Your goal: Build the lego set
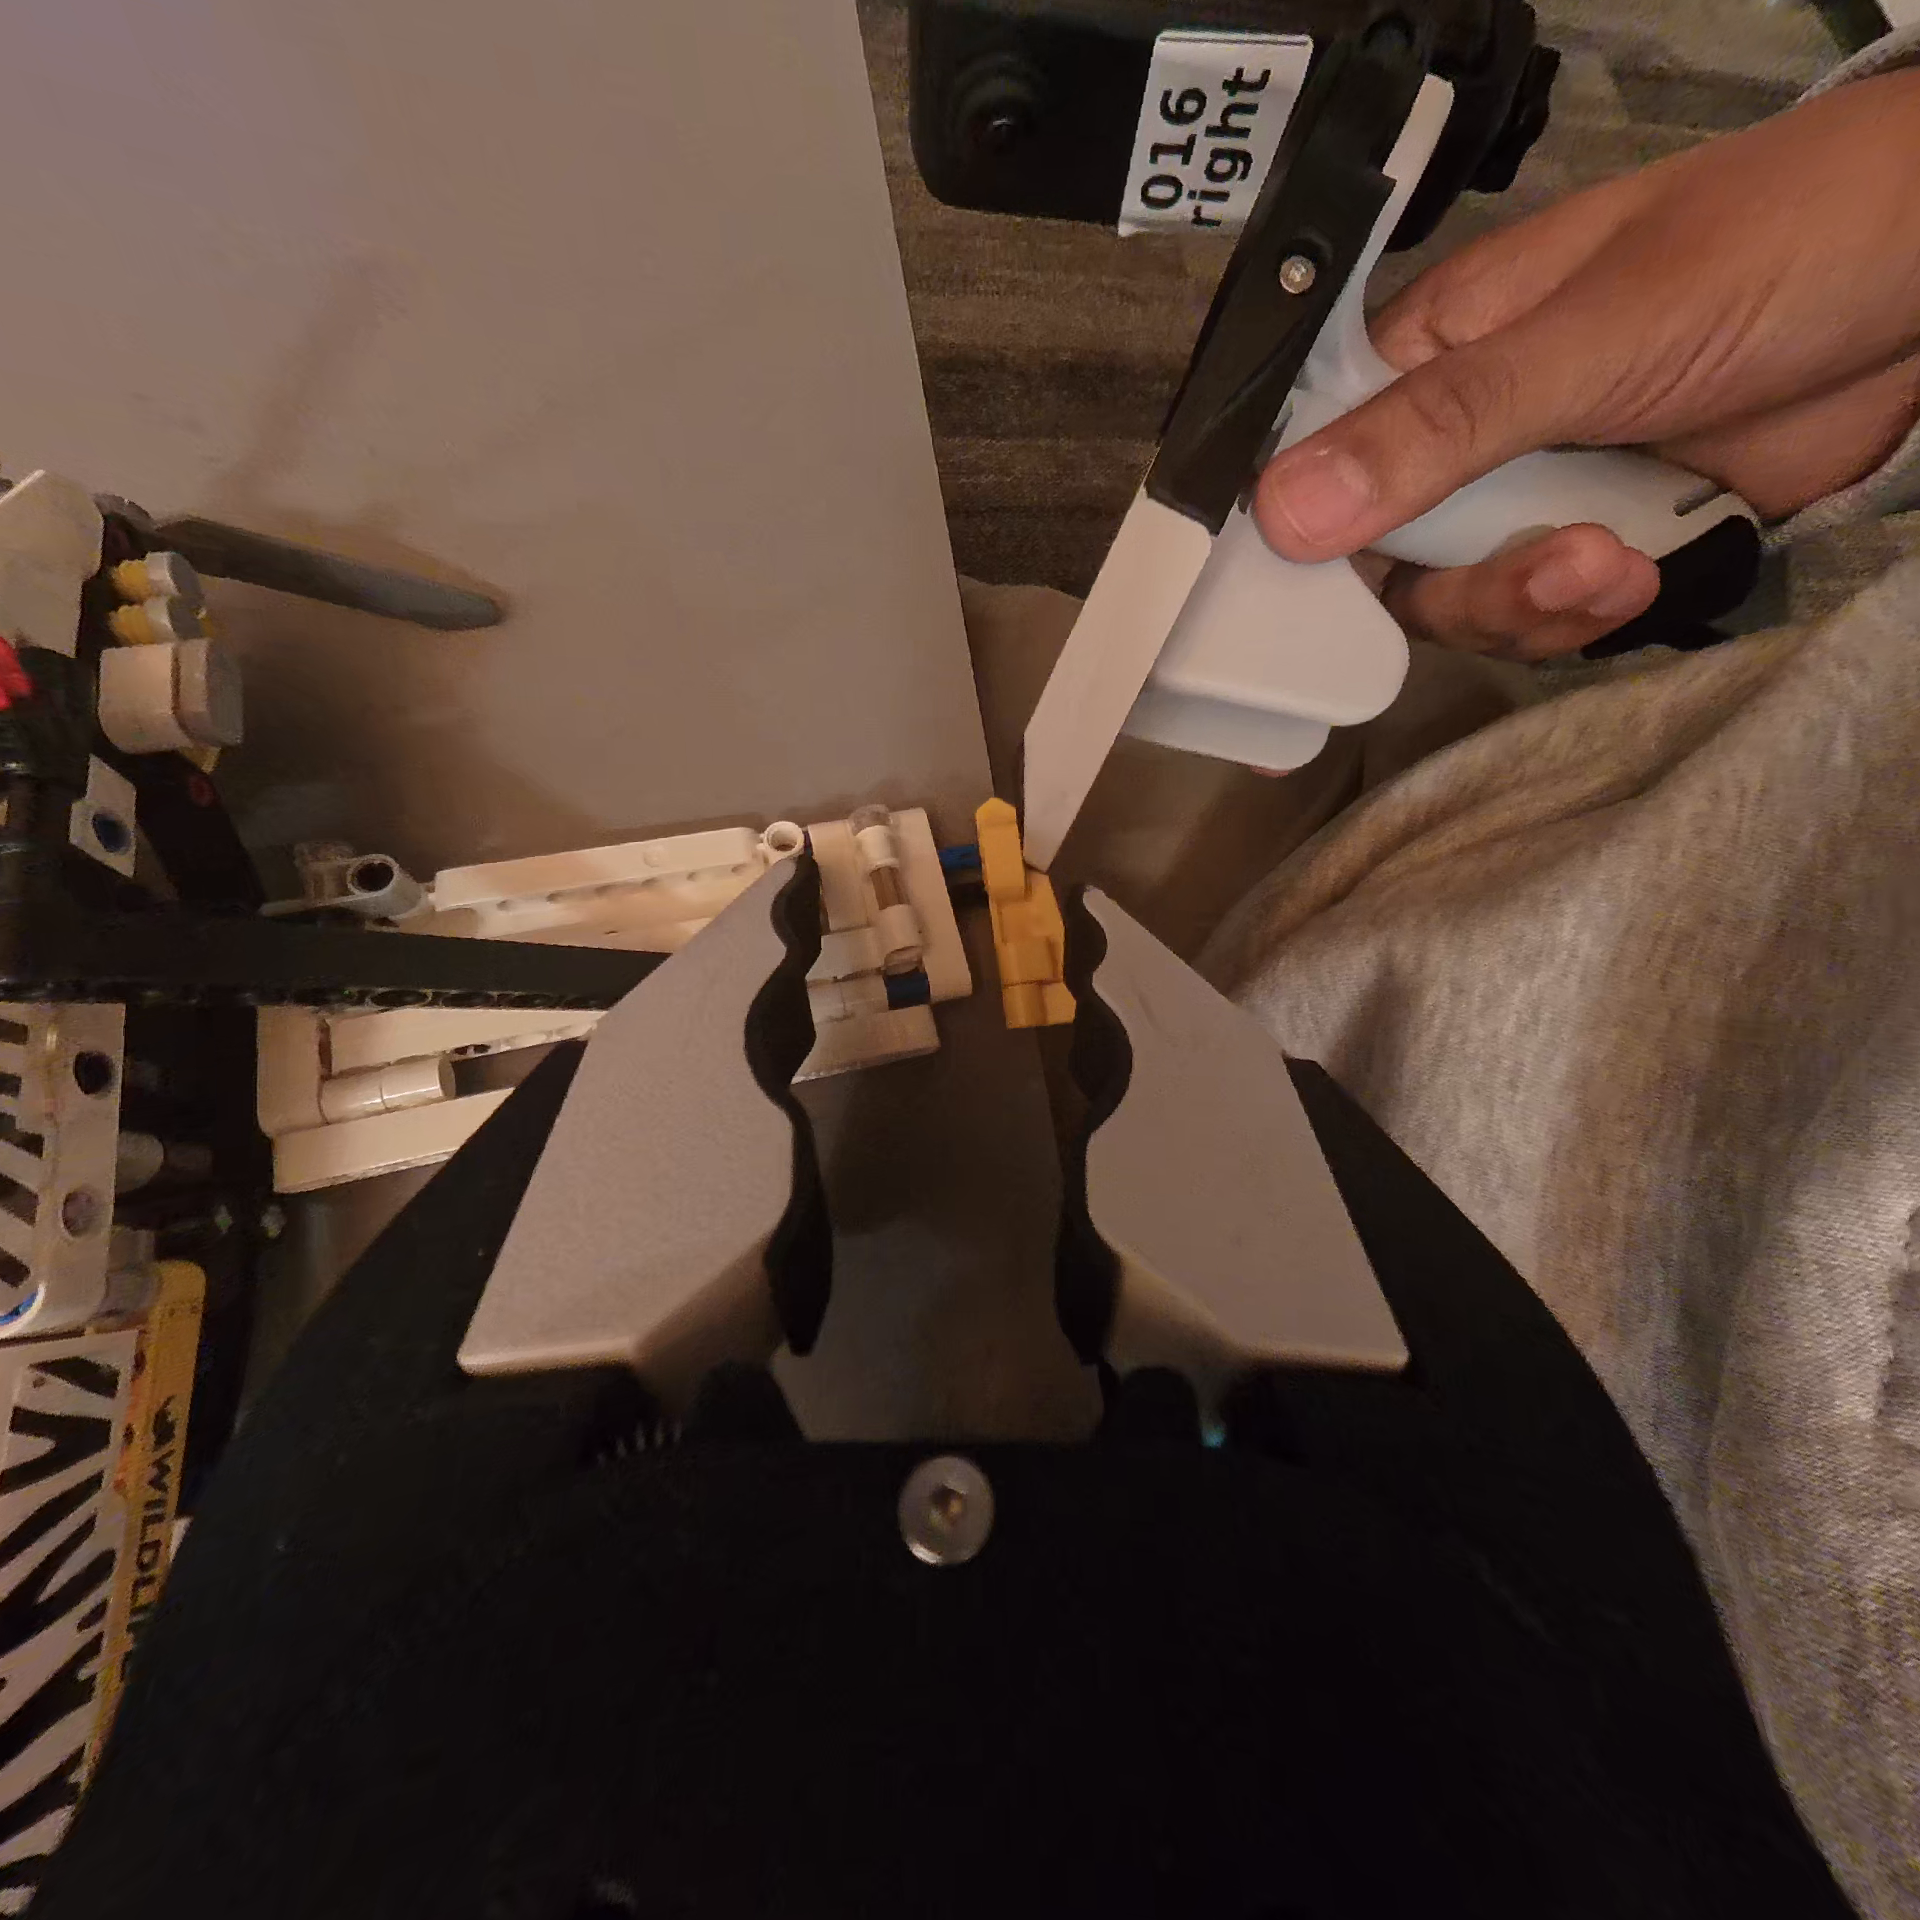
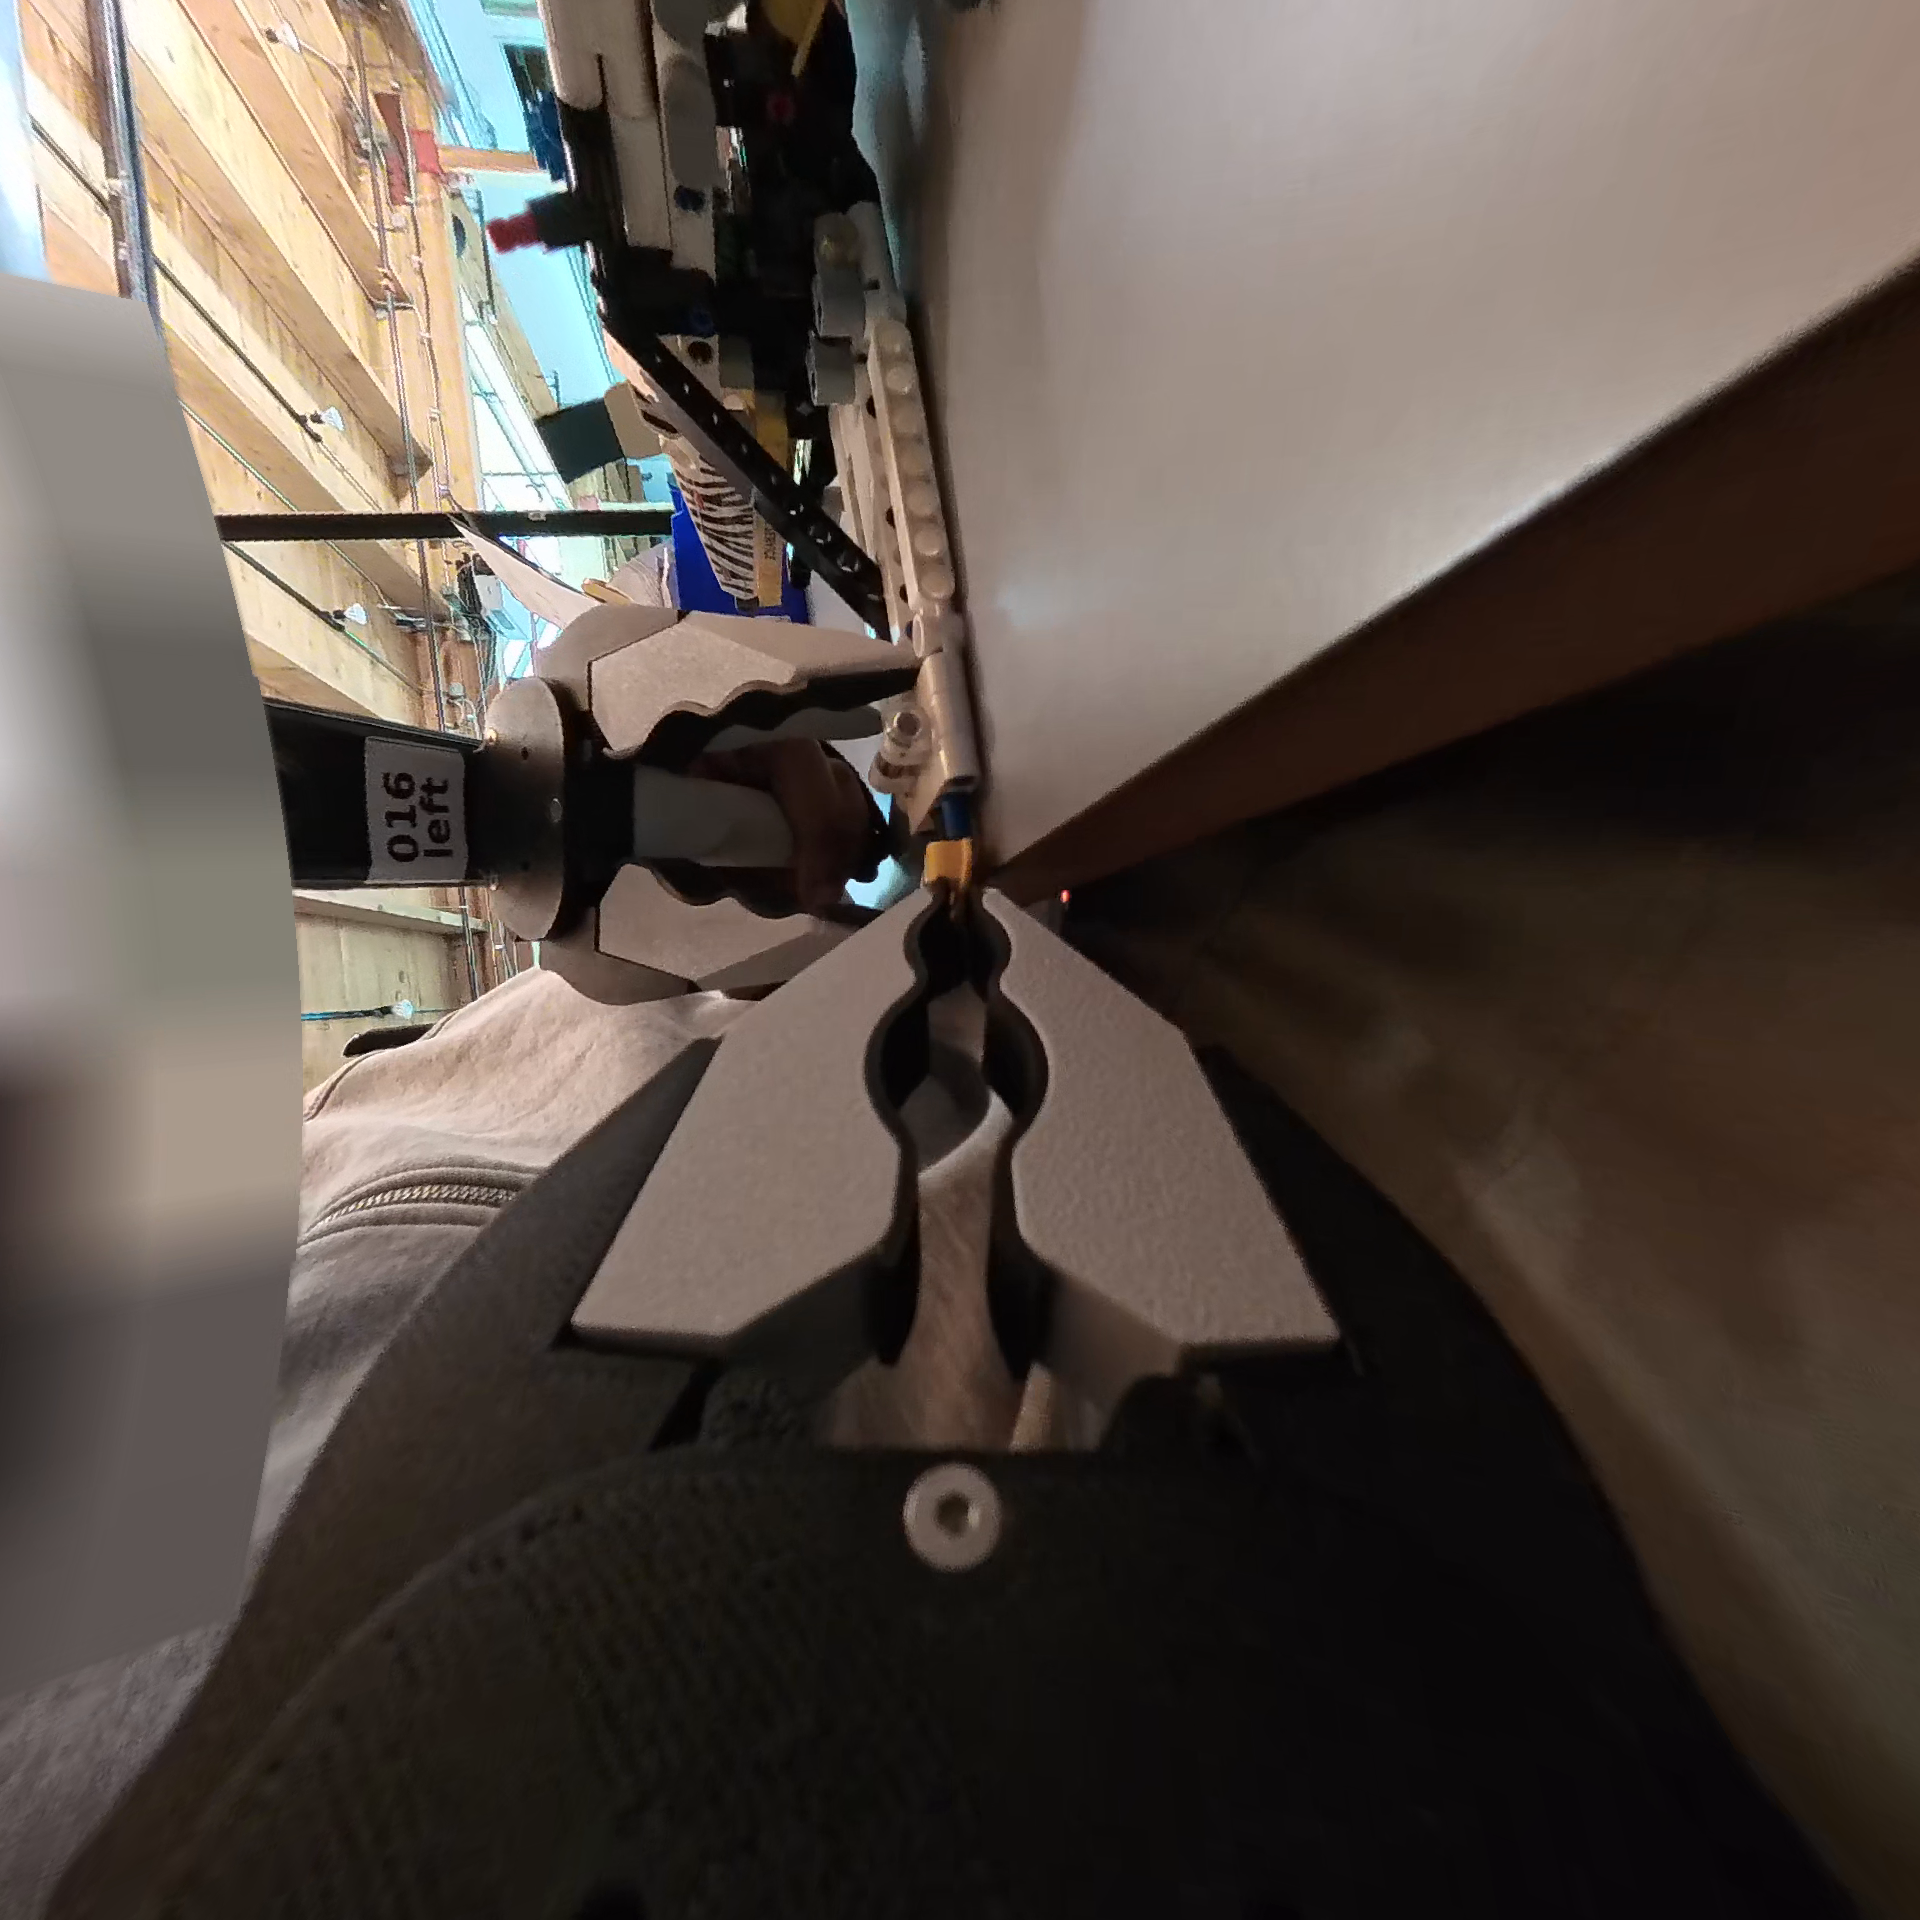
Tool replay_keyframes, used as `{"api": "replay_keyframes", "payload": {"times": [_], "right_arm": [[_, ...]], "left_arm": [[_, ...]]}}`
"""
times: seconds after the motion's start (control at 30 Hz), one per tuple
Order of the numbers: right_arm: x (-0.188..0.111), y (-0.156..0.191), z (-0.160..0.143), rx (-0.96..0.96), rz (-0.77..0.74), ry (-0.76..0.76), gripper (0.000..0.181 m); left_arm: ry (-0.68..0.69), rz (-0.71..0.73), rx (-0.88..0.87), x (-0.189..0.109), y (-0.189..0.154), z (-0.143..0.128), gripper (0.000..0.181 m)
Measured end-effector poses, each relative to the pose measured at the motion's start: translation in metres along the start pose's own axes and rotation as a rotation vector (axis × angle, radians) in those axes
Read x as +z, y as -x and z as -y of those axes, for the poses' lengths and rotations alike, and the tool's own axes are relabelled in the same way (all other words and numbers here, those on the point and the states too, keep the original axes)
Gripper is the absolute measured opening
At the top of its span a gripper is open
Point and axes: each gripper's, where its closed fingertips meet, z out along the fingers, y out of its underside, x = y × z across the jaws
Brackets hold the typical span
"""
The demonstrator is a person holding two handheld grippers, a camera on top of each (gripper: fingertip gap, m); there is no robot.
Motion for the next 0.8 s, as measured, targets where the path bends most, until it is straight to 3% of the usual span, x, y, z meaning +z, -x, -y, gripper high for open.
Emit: {"api": "replay_keyframes", "payload": {"times": [0.8], "right_arm": [[0.0011,-0.0031,0.0016,0.056,-0.009,0.031,0.000]], "left_arm": [[-0.016,-0.035,-0.063,-0.0008,0.0018,0.0015,0.036]]}}
